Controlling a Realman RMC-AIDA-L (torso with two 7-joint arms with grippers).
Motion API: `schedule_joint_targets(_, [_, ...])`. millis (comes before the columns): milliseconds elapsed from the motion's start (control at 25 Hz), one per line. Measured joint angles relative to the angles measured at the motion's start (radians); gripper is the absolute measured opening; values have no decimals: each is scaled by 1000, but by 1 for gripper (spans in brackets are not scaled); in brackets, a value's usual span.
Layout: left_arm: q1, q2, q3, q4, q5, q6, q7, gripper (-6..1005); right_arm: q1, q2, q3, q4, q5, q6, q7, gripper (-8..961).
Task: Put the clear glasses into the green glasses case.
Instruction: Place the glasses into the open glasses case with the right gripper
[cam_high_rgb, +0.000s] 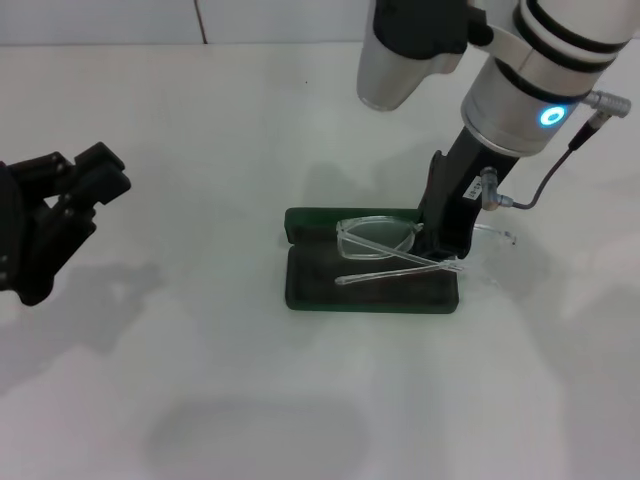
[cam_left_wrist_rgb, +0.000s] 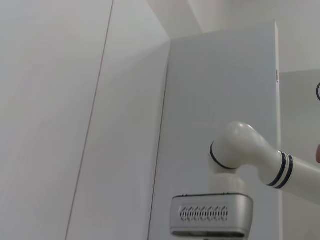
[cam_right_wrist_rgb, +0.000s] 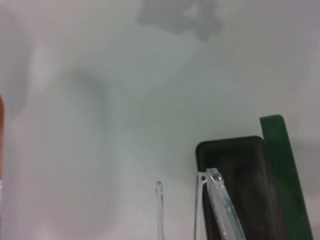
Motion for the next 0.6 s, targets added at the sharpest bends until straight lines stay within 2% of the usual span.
schedule_joint_targets(200, [2,-4,-1,-1,0,0,-1,137,34,0,-50,43,-6,35,0,118])
schedule_joint_targets(600, [7,-11,3,-1,2,-3,6,137,85,0,-223,121,40,188,24,118])
